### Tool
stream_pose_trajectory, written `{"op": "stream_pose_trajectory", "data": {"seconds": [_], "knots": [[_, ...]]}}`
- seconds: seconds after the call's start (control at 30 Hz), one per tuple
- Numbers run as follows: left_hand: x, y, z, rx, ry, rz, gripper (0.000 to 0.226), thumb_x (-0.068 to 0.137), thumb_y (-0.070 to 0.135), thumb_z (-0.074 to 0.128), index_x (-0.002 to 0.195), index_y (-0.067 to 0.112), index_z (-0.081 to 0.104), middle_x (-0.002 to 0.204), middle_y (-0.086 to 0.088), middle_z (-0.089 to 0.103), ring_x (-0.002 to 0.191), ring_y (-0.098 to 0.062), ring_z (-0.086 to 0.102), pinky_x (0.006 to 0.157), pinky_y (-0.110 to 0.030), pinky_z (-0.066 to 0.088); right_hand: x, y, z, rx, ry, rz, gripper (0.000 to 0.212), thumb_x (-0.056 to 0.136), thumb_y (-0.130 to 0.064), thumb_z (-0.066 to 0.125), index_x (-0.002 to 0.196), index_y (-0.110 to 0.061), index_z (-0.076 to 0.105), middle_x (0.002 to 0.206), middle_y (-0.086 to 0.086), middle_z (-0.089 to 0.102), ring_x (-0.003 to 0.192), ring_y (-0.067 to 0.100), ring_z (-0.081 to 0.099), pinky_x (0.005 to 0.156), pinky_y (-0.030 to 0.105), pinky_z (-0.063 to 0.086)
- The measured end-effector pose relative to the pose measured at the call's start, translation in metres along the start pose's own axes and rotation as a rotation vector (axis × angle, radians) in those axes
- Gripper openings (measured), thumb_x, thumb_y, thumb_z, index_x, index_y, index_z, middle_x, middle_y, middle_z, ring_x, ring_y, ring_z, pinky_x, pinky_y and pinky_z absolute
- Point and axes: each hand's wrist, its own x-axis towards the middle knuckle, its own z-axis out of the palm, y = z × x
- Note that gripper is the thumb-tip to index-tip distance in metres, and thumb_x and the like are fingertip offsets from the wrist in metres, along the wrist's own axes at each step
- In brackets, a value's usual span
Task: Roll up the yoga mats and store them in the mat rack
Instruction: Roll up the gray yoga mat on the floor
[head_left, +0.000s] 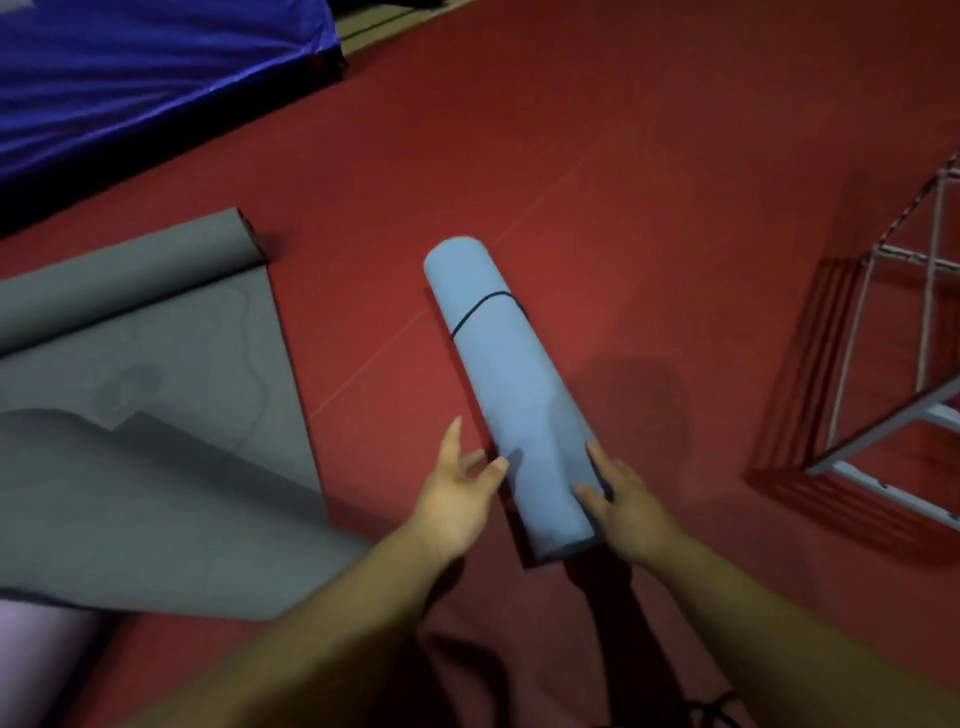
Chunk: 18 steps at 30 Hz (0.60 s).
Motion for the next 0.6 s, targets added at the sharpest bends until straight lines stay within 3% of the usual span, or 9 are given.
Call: {"op": "stream_pose_trajectory", "data": {"seconds": [0.2, 0.3, 0.37, 0.4, 0.43, 0.47, 0.53, 0.6], "knots": [[-0.03, 0.002, -0.074, 0.281, 0.127, 0.014, 0.081, 0.098, 0.03, 0.065, 0.162, 0.03, 0.014, 0.129, -0.001, 0.061, 0.109, -0.011, 0.062, 0.086, -0.017, 0.043, -0.007, -0.038, 0.003, -0.167, 0.061, 0.063, 0.081, 0.09, -0.059, 0.062, 0.158, -0.043, 0.021, 0.165, 0.01, 0.023, 0.149, 0.031, 0.03, 0.12, 0.043, 0.03], [-0.064, 0.022, -0.113, 0.399, 0.162, 0.046, 0.082, 0.098, 0.033, 0.065, 0.162, 0.032, 0.013, 0.128, 0.001, 0.061, 0.104, -0.01, 0.063, 0.087, -0.015, 0.045, -0.018, -0.095, 0.002, -0.187, 0.019, -0.102, 0.08, 0.089, -0.057, 0.065, 0.157, -0.035, 0.03, 0.163, 0.01, 0.03, 0.148, 0.027, 0.033, 0.119, 0.036, 0.03], [-0.089, 0.036, -0.141, 0.455, 0.2, 0.077, 0.083, 0.098, 0.033, 0.065, 0.162, 0.031, 0.012, 0.132, -0.001, 0.06, 0.107, -0.014, 0.064, 0.098, -0.026, 0.047, -0.031, -0.142, -0.002, -0.104, -0.106, -0.24, 0.07, 0.091, -0.047, 0.071, 0.152, -0.025, 0.044, 0.156, 0.009, 0.044, 0.133, 0.021, 0.052, 0.108, 0.022, 0.037], [-0.102, 0.045, -0.155, 0.482, 0.223, 0.093, 0.083, 0.098, 0.033, 0.065, 0.162, 0.03, 0.012, 0.132, -0.001, 0.059, 0.108, -0.015, 0.064, 0.101, -0.029, 0.047, -0.04, -0.167, -0.004, -0.088, -0.179, -0.291, 0.064, 0.091, -0.045, 0.072, 0.147, -0.025, 0.05, 0.151, 0.008, 0.051, 0.113, 0.014, 0.062, 0.095, 0.015, 0.042], [-0.115, 0.053, -0.169, 0.507, 0.246, 0.105, 0.083, 0.098, 0.034, 0.065, 0.162, 0.03, 0.012, 0.133, -0.003, 0.058, 0.108, -0.015, 0.063, 0.102, -0.031, 0.047, -0.051, -0.191, -0.004, -0.097, -0.257, -0.338, 0.059, 0.091, -0.045, 0.072, 0.144, -0.027, 0.053, 0.147, 0.006, 0.055, 0.095, 0.007, 0.064, 0.084, 0.011, 0.044], [-0.126, 0.059, -0.184, 0.527, 0.263, 0.12, 0.083, 0.098, 0.035, 0.065, 0.162, 0.03, 0.012, 0.134, -0.003, 0.058, 0.108, -0.015, 0.062, 0.102, -0.031, 0.047, -0.061, -0.213, -0.005, -0.138, -0.323, -0.383, 0.057, 0.091, -0.046, 0.071, 0.143, -0.03, 0.054, 0.146, 0.005, 0.056, 0.093, 0.004, 0.063, 0.082, 0.012, 0.044], [-0.143, 0.067, -0.214, 0.561, 0.278, 0.137, 0.083, 0.099, 0.035, 0.064, 0.163, 0.029, 0.012, 0.137, -0.004, 0.056, 0.11, -0.015, 0.06, 0.101, -0.031, 0.047, -0.078, -0.25, -0.001, -0.236, -0.401, -0.45, 0.056, 0.091, -0.05, 0.07, 0.142, -0.033, 0.054, 0.145, 0.001, 0.056, 0.119, 0.01, 0.06, 0.095, 0.018, 0.042], [-0.153, 0.064, -0.244, 0.592, 0.293, 0.142, 0.082, 0.098, 0.034, 0.065, 0.162, 0.029, 0.013, 0.138, -0.005, 0.057, 0.111, -0.017, 0.062, 0.101, -0.032, 0.047, -0.092, -0.283, 0.01, -0.338, -0.459, -0.484, 0.056, 0.091, -0.051, 0.068, 0.142, -0.032, 0.054, 0.143, -0.002, 0.056, 0.128, 0.012, 0.055, 0.097, 0.019, 0.038]]}}
